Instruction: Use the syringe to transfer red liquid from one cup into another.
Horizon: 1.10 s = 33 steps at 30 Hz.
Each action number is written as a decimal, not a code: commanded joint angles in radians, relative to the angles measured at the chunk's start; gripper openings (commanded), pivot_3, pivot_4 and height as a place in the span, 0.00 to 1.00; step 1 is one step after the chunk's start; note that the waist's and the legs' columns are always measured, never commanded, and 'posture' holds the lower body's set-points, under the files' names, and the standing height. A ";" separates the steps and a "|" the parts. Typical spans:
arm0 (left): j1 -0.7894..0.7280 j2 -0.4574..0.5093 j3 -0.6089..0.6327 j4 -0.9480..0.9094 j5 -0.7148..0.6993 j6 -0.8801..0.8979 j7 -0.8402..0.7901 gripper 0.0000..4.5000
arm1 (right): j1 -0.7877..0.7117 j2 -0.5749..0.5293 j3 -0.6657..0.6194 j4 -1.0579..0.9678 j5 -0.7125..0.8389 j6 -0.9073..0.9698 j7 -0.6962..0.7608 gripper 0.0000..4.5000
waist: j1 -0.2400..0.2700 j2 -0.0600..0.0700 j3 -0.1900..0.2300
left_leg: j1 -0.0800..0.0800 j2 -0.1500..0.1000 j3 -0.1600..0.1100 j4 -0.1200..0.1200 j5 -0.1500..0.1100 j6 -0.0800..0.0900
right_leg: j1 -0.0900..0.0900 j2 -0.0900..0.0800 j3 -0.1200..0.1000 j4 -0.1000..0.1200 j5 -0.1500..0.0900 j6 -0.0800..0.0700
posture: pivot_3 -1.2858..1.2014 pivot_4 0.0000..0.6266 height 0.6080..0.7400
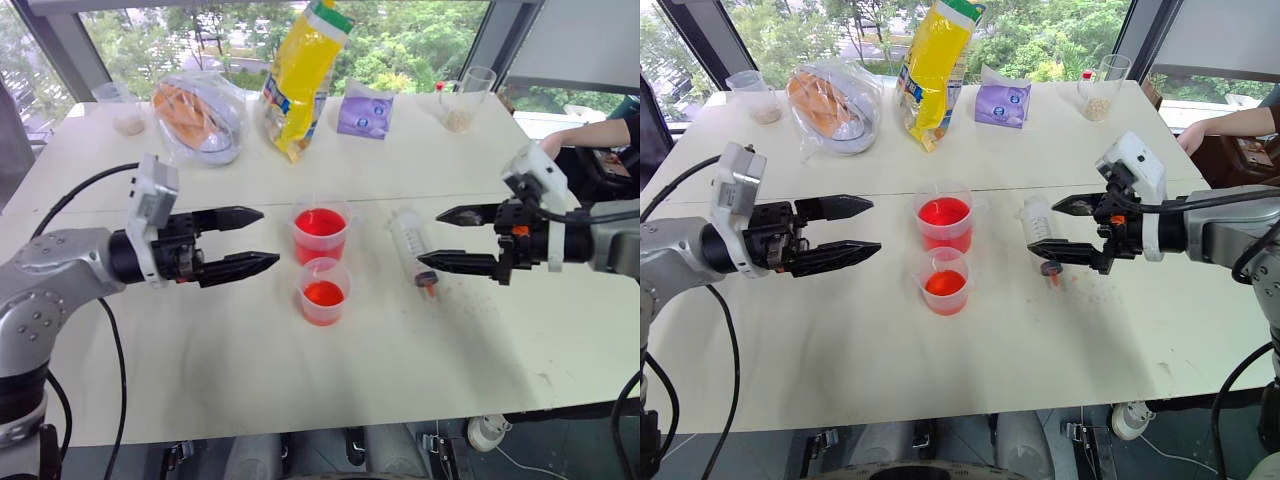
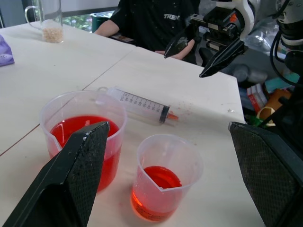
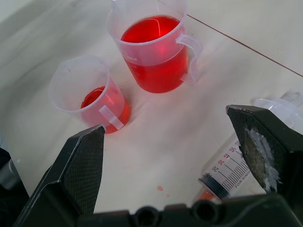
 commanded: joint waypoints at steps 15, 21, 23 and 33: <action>-0.013 -0.027 0.000 -0.014 0.018 -0.034 0.010 0.93 | 0.004 -0.039 -0.018 0.036 -0.040 -0.004 -0.046 0.99 | 0.000 0.000 0.000 | 0.000 0.000 0.000 0.000 0.000 0.000 | 0.000 0.000 0.000 0.000 0.000 0.000 | 0.52 0.24 1.00; -0.035 -0.036 -0.031 0.003 0.042 -0.045 -0.004 0.93 | -0.198 0.054 0.193 0.217 -0.156 0.101 -0.152 0.99 | -0.006 0.000 0.000 | 0.001 0.000 0.001 0.001 0.000 0.000 | 0.000 0.001 0.002 0.000 0.000 -0.001 | 0.52 0.24 1.00; -0.042 -0.041 -0.043 0.005 0.058 -0.054 -0.005 0.93 | -0.269 0.101 0.262 0.312 -0.202 0.142 -0.174 0.99 | -0.004 0.000 0.000 | 0.002 0.000 0.001 0.001 0.000 -0.001 | 0.000 0.001 0.002 0.001 0.000 -0.001 | 0.52 0.24 1.00; -0.011 -0.064 -0.033 -0.026 0.077 -0.075 0.028 0.93 | -0.569 0.353 0.487 0.854 -0.427 0.196 -0.227 0.99 | -0.003 0.000 0.000 | 0.000 -0.001 0.002 0.000 0.000 0.000 | -0.001 0.001 0.002 0.001 0.002 0.003 | 0.52 0.24 1.00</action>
